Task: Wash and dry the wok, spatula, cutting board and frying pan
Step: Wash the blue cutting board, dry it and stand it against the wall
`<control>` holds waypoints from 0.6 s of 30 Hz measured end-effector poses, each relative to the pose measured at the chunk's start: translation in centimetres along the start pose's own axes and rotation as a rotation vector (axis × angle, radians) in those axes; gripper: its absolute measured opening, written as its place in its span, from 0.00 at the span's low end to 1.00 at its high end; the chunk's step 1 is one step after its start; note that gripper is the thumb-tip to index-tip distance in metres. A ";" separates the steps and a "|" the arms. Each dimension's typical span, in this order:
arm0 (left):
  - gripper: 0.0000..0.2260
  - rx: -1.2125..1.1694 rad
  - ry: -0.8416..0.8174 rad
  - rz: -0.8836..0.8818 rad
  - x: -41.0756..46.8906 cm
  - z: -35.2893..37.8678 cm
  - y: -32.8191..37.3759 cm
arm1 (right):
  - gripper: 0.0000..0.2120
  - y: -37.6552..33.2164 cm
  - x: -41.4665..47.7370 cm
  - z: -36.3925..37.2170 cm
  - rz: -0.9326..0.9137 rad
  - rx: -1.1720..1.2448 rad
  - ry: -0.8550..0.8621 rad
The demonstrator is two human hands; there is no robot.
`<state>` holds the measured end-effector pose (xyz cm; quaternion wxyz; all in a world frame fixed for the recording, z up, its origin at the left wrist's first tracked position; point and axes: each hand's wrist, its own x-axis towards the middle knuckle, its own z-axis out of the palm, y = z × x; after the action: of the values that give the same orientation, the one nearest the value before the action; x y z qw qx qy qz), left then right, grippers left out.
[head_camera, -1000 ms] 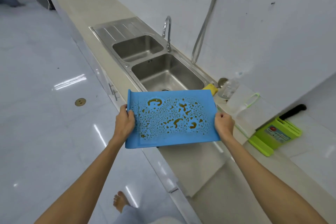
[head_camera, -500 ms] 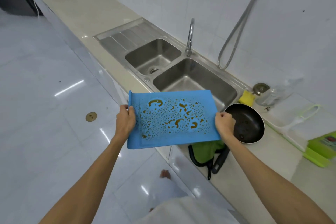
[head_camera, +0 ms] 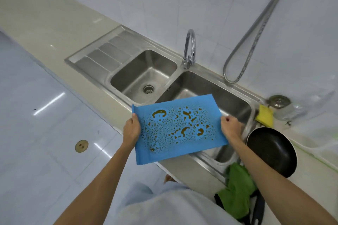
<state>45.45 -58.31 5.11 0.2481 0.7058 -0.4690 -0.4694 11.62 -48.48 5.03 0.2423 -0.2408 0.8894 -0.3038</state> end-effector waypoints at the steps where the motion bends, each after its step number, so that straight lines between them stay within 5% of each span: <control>1: 0.25 0.015 0.009 -0.004 1.0 0.2 0.4 | 0.17 -0.1 0.3 0.3 0.034 0.009 0.004; 9: 0.15 0.126 -0.068 0.047 10.5 1.2 4.5 | 0.22 -1.7 1.8 3.3 0.288 0.125 0.005; 18: 0.14 0.295 -0.379 0.172 21.6 4.3 11.0 | 0.19 -3.8 2.3 7.7 0.462 0.271 0.140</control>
<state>39.41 -82.05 2.65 0.0894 0.5913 -0.6288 -0.4969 15.37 -55.80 1.49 0.2732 0.0246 0.8864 -0.3728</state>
